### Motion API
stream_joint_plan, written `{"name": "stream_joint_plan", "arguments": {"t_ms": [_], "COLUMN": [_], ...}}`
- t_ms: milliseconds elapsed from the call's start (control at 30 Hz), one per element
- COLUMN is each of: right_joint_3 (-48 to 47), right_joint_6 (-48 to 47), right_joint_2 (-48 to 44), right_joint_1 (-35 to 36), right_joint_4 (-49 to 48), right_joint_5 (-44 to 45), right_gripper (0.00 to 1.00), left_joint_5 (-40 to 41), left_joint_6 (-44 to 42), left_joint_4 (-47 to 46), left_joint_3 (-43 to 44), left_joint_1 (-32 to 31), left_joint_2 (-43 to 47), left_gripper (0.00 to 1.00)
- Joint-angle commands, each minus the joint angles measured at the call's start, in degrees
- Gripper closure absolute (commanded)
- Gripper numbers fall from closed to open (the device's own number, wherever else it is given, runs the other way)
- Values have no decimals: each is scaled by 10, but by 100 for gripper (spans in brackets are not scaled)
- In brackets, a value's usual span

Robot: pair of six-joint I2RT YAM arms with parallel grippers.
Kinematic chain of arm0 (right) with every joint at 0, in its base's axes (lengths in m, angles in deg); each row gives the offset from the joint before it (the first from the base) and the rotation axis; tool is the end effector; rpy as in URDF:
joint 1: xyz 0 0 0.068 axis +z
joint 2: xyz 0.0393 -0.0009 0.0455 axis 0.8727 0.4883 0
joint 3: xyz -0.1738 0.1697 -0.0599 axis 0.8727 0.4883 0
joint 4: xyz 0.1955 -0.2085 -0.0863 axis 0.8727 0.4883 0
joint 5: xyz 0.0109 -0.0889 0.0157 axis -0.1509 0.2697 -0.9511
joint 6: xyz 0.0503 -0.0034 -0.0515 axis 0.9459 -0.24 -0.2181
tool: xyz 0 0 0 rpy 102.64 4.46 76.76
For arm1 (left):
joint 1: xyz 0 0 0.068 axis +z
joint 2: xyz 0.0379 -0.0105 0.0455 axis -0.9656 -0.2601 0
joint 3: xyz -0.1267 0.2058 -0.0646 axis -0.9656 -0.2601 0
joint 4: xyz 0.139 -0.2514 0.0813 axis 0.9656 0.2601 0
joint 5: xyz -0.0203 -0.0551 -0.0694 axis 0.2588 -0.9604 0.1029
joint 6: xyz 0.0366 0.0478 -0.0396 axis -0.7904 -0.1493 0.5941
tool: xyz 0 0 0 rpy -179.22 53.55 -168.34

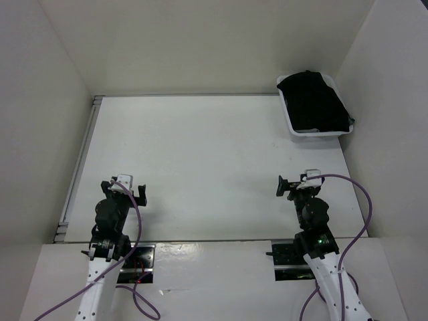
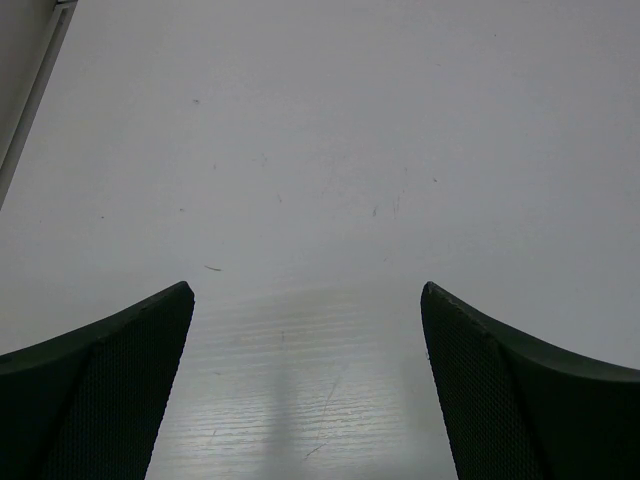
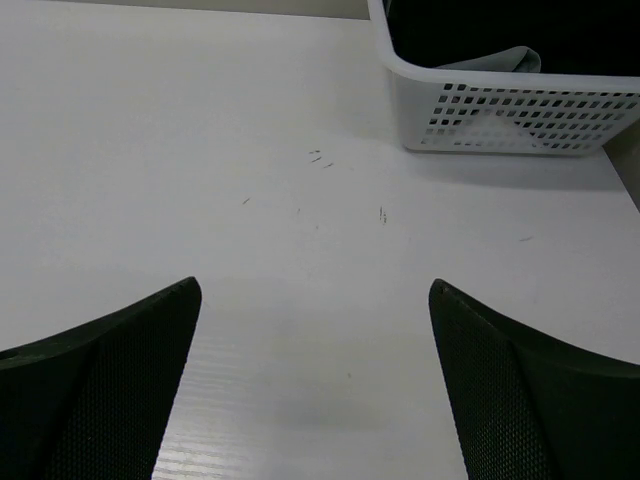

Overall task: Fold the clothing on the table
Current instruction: Grab the skirt from the pile

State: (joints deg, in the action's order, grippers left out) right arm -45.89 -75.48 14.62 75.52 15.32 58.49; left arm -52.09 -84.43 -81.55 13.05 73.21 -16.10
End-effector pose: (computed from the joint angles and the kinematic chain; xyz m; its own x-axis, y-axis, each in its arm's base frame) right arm 0.1904 0.0358 0.1799 -0.0332 -0.0616 -0.9975 -0.0255 0.9978 -0.0608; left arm 0.1952 -0.0046 0.1690 -0.0971 0.0239 -0.9950 0.0106 0.9997 0.0230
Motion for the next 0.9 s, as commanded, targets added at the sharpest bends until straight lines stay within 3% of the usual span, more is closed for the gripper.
{"name": "stream_joint_plan", "arguments": {"t_ms": [0,267,333,467,567,700,733,867], "right_joint_3": [23,16,-5,-129,-200,-350,-418,-590], "right_joint_6": [5,-2,-98,-166,-161,-166,-166,-136], "right_joint_2": [-43,-43,-43,-43,-12,135,220,397], "right_joint_1": [-1,-1,-1,-1,-22,-48,-48,-78], "right_joint_4": [-8,-15,-10,26,18,53,62,142], "right_joint_5": [14,8,-45,-83,-59,-67,-53,-42], "right_gripper": [2,2,2,2,2,2,2,2], "left_joint_5": [3,3,3,3,3,3,3,3], "left_joint_6": [7,7,7,7,7,7,7,7], "left_joint_4": [-14,-14,-14,-14,-14,-14,-14,-14], "left_joint_3": [-16,-16,-16,-16,-16,-16,-16,-16], "left_joint_1": [-2,-2,-2,-2,-2,-2,-2,-2], "left_joint_2": [73,73,73,73,73,73,73,73], "left_gripper": [0,0,0,0,0,0,0,0]}}
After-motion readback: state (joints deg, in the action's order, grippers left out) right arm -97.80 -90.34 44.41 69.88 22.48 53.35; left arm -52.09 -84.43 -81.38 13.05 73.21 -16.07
